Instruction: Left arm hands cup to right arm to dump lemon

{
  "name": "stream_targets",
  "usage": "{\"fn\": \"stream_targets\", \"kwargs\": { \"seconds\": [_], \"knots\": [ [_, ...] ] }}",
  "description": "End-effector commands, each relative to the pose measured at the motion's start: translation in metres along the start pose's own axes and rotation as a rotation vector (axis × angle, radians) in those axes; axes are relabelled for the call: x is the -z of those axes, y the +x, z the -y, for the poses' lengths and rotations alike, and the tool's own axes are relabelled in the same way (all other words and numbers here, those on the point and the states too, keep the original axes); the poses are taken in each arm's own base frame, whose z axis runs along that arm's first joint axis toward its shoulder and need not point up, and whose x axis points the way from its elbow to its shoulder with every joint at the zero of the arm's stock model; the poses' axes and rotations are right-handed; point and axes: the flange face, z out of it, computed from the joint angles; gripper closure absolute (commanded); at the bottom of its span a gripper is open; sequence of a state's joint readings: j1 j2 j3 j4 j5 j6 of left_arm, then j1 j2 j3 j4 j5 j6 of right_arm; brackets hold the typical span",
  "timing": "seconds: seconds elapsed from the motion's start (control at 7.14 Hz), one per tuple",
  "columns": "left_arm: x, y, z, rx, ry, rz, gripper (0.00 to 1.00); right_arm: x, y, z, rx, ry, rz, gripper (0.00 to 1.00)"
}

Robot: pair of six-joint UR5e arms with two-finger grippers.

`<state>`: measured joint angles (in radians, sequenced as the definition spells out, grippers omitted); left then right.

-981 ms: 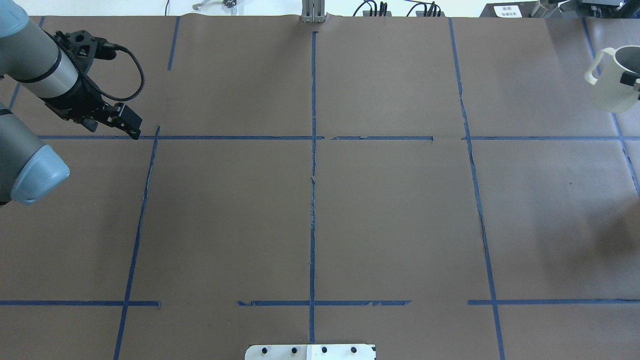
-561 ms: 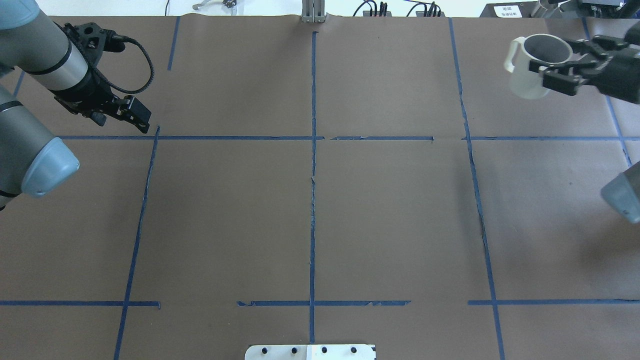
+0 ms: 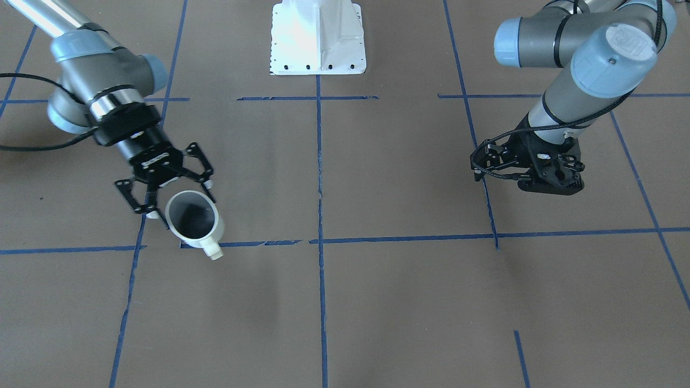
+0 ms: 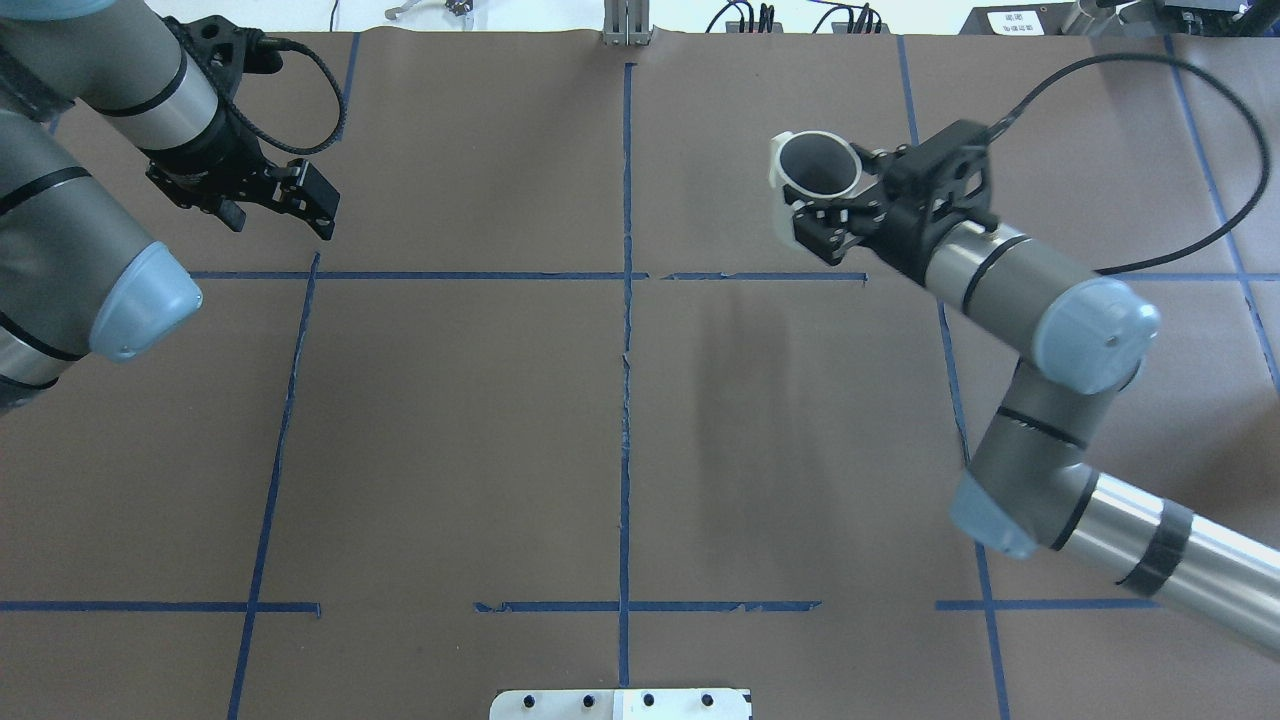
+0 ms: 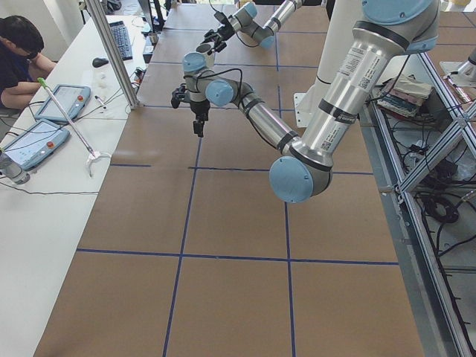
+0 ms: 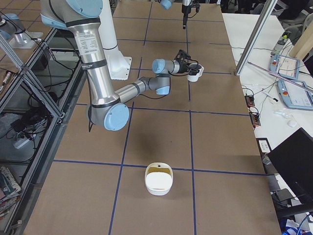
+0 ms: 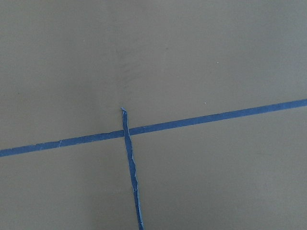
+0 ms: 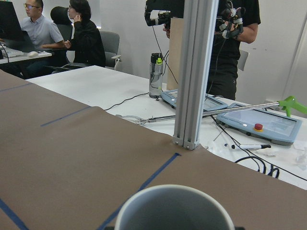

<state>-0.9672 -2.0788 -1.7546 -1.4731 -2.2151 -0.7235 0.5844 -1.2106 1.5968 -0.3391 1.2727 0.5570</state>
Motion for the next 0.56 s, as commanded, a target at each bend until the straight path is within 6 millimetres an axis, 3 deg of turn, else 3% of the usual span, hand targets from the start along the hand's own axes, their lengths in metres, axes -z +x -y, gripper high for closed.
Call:
{"fn": "stream_targets", "kwargs": {
  "seconds": [0.0, 0.28, 0.42],
  "knots": [
    [0.012, 0.038, 0.017, 0.062, -0.023, -0.065, 0.00, -0.018, -0.103, 0.000, -0.003, -0.011, 0.001, 0.76],
    [0.030, 0.073, 0.022, 0.163, -0.054, -0.131, 0.02, -0.018, -0.152, -0.014, -0.002, 0.005, -0.031, 0.72],
    [0.039, 0.102, 0.021, 0.198, -0.054, -0.155, 0.02, -0.027, -0.178, -0.014, 0.005, 0.021, -0.046, 0.71]
  ]
}}
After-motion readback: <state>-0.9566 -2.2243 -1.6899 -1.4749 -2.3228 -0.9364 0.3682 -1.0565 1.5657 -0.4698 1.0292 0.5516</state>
